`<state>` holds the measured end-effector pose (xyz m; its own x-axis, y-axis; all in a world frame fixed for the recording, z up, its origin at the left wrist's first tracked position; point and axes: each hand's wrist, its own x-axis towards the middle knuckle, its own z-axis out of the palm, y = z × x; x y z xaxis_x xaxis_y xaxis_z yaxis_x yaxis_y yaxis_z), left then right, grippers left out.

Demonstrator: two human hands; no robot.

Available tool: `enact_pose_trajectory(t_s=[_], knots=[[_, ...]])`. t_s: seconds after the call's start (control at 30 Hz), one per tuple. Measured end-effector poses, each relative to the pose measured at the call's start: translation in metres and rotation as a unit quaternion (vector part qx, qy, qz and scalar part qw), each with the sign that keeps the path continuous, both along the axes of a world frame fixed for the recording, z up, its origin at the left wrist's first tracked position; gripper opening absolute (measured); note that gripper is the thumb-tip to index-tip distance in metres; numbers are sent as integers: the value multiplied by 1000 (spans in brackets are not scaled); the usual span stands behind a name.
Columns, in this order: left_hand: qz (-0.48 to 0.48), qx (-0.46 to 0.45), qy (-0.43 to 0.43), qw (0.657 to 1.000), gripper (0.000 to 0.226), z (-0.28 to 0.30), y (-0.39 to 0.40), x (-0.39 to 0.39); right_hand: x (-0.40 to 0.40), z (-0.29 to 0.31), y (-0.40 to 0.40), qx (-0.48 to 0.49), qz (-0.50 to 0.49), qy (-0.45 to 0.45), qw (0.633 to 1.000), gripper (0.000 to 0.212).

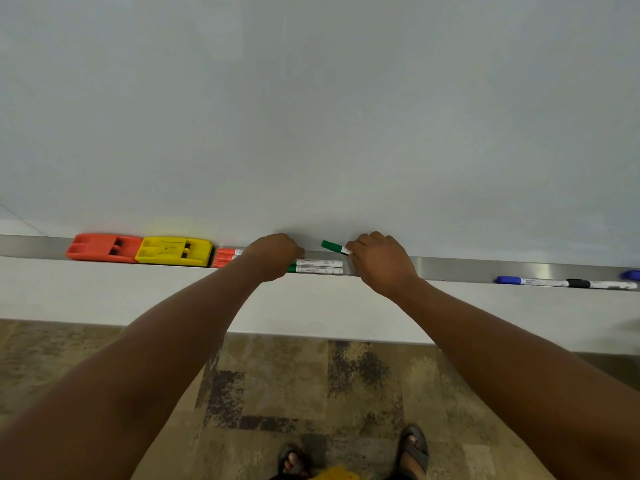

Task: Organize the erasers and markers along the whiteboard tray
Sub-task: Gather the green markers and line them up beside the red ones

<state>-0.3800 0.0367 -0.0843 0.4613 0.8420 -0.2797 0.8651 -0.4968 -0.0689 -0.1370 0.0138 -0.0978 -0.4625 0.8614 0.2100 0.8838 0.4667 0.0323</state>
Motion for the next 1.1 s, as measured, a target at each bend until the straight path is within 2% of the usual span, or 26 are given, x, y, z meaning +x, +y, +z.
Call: enact_pose_trajectory(t_s=[0.2,0.4,0.7,1.1], knots=[[73,15,-42,996,53,2,-3,-35,-40,11,6,-55,45,-44,996,34],[114,31,-72,990,54,-1,-15,-62,-74,7,14,-79,56,-103,990,26],[109,49,-92,989,45,-13,-22,-71,-96,-5,17,-78,44,-125,988,21],[112,36,-105,987,48,-24,-17,-73,-90,-17,13,-58,40,-120,990,27]])
